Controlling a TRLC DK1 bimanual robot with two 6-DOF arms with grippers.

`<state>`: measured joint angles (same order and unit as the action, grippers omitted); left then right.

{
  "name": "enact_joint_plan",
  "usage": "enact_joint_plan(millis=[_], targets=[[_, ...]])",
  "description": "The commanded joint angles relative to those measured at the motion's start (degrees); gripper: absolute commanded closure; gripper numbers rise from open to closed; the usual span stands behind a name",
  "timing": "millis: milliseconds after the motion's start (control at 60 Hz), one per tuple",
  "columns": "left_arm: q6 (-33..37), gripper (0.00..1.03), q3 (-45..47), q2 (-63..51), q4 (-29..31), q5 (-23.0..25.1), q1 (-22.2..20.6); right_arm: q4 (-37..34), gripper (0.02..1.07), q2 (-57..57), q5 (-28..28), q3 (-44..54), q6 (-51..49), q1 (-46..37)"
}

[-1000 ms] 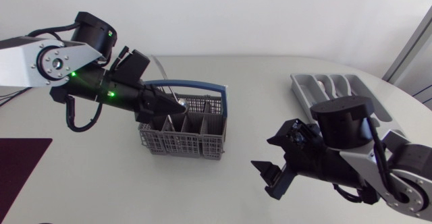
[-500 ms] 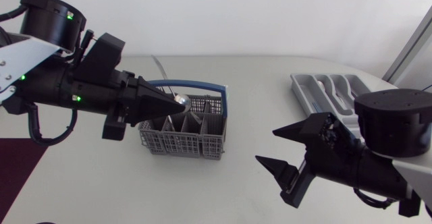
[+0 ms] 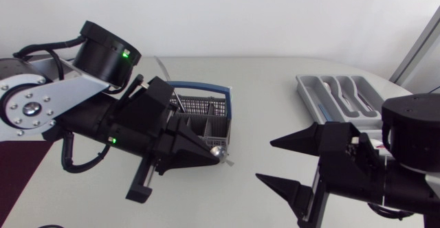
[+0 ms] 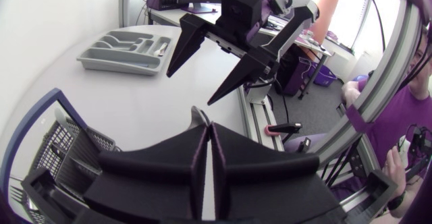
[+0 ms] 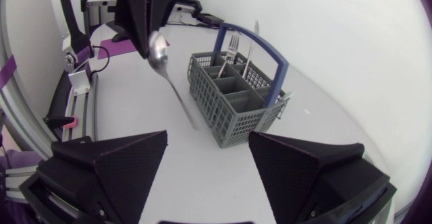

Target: Unload the cutlery basket into the drawer organizer.

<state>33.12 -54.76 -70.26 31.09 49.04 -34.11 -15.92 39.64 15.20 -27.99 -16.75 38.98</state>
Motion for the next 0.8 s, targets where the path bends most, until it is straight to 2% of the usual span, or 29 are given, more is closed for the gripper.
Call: enact_joint_plan(millis=[0, 150, 333, 433, 500, 683, 783], targets=[[2.91, 1.0, -0.17, -1.11, 0.99, 0.45, -1.49, -0.95, 0.2, -0.17, 0.71, -0.23, -1.26, 2.5], [3.79, 1.0, -1.84, -3.92, 2.48, 0.53, -3.42, -0.6, 0.21, 1.23, 3.96, -0.49, -1.97, 3.21], [4.76, 1.0, -3.42, -5.68, 4.59, 0.53, -4.56, 1.6, 0.34, 4.84, 6.68, -0.75, -4.16, 3.21], [4.84, 1.0, -4.12, -5.77, 5.03, 0.53, -4.65, 2.83, 0.44, 6.42, 7.3, -1.02, -4.96, 3.29], [4.93, 1.0, -4.21, -5.77, 5.03, 0.62, -4.74, 3.88, 0.48, 7.65, 7.39, -1.1, -4.96, 4.08], [4.93, 1.0, -4.74, -5.77, 5.56, 1.06, -4.83, 6.87, 0.49, 11.43, 7.47, -1.46, -5.13, 4.96], [4.93, 1.0, -4.92, -5.85, 5.65, 1.15, -4.92, 7.66, 0.59, 12.66, 7.39, -1.81, -5.4, 5.75]])
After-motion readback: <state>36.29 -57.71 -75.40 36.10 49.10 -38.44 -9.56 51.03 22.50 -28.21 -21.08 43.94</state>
